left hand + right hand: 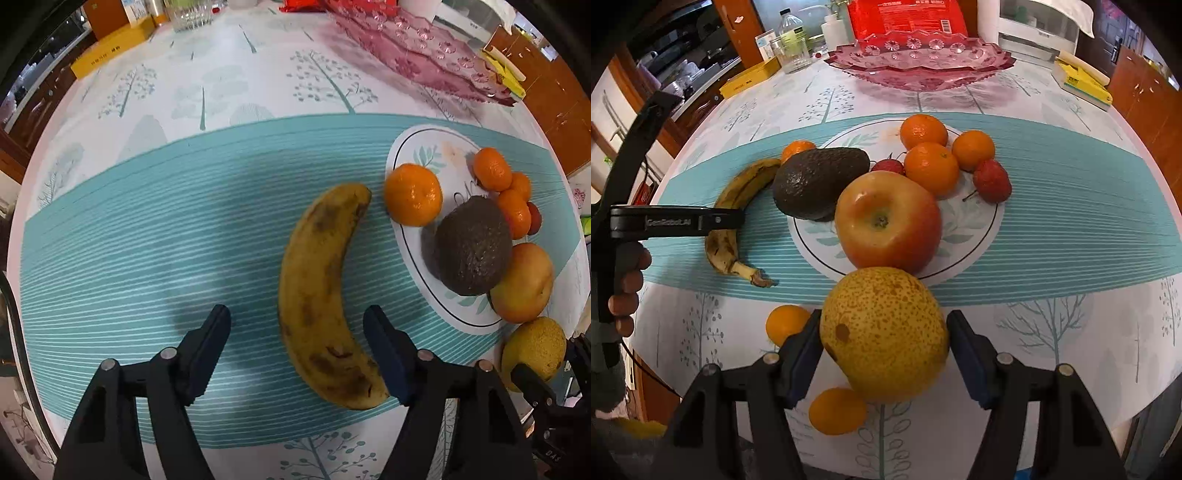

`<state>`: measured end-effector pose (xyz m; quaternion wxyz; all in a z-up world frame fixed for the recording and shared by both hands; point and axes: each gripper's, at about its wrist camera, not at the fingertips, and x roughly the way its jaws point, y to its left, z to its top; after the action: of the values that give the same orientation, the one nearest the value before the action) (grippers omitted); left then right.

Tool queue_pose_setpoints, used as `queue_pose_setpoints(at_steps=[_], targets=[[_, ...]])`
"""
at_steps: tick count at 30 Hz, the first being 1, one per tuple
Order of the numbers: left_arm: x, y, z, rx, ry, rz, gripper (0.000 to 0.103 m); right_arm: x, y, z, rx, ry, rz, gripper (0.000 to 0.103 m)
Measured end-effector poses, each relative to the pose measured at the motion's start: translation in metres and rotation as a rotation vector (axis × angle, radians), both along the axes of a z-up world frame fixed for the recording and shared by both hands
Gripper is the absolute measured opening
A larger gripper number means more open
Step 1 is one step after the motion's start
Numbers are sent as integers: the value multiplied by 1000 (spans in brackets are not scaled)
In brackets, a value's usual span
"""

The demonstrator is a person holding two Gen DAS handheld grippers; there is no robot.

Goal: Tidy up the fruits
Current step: 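Grasp the yellow pear with the right tool while the left tool grasps the banana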

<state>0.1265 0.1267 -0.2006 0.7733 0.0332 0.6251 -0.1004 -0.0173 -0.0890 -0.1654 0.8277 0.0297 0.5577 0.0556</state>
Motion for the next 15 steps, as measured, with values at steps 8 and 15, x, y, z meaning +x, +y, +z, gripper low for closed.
queue_pose_setpoints(at_steps=[8, 15], targets=[[4, -10, -3, 29, -15, -9, 55, -1, -1, 3, 4, -10, -4, 65], [8, -15, -2, 2, 1, -9, 37, -1, -9, 22, -2, -50, -27, 65]])
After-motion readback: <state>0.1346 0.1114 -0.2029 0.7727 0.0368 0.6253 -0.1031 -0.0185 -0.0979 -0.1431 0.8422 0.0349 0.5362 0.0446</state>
